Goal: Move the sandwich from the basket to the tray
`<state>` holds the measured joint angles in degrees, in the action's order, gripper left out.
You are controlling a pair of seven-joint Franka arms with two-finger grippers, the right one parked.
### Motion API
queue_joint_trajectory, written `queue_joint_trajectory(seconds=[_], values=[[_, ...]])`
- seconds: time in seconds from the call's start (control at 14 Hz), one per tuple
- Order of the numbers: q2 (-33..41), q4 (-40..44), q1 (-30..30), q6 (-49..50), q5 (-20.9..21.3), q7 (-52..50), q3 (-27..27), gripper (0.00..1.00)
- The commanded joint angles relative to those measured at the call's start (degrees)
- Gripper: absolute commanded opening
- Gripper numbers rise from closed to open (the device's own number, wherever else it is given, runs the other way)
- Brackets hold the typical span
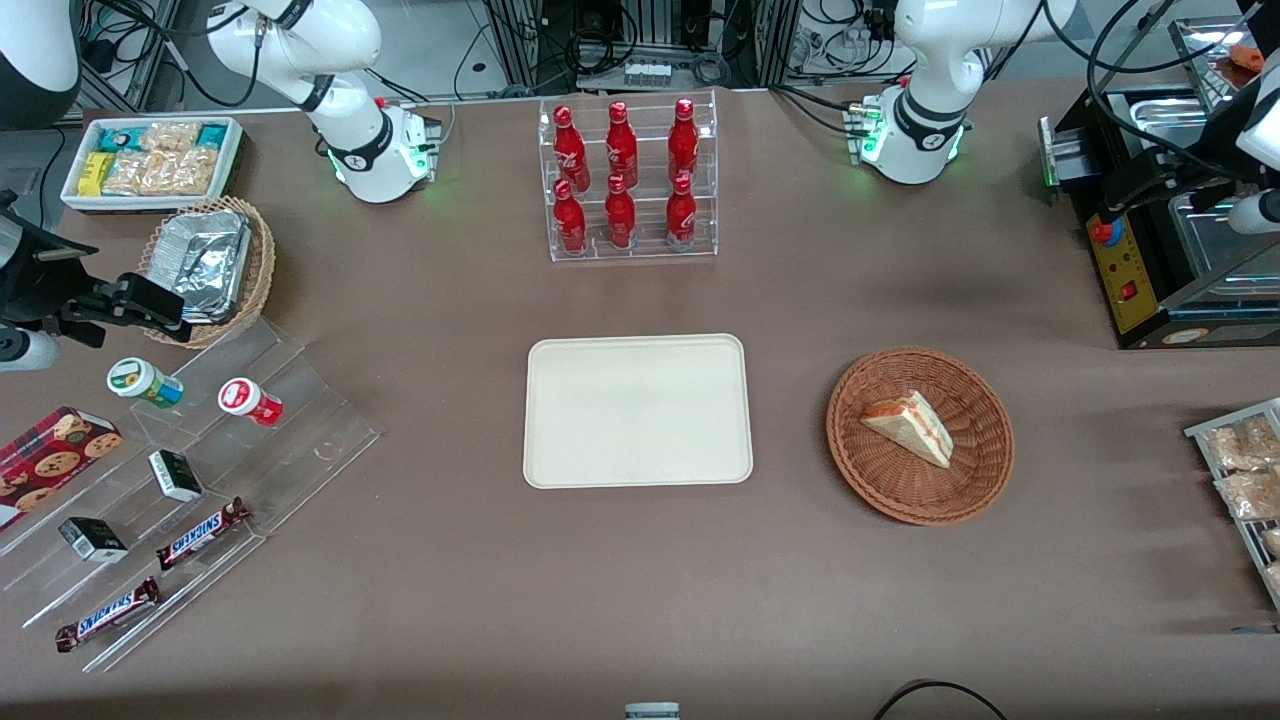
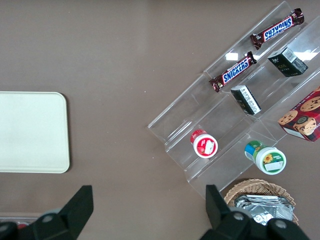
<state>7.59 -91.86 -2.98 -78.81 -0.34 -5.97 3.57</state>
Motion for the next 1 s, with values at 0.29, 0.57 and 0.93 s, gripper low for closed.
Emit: queue_joint_trajectory(seconds=[0.29,0.57,0.93], values=[[-4.6,0.6,2.2,-2.6,1.0,-1.1,-0.6,1.0],[-8.6,-9.5,5.3,-18.5,3.0,-17.8,-0.7,1.0],[-13.9,-19.8,8.0,-37.4,3.1,-41.2,-0.7,1.0]])
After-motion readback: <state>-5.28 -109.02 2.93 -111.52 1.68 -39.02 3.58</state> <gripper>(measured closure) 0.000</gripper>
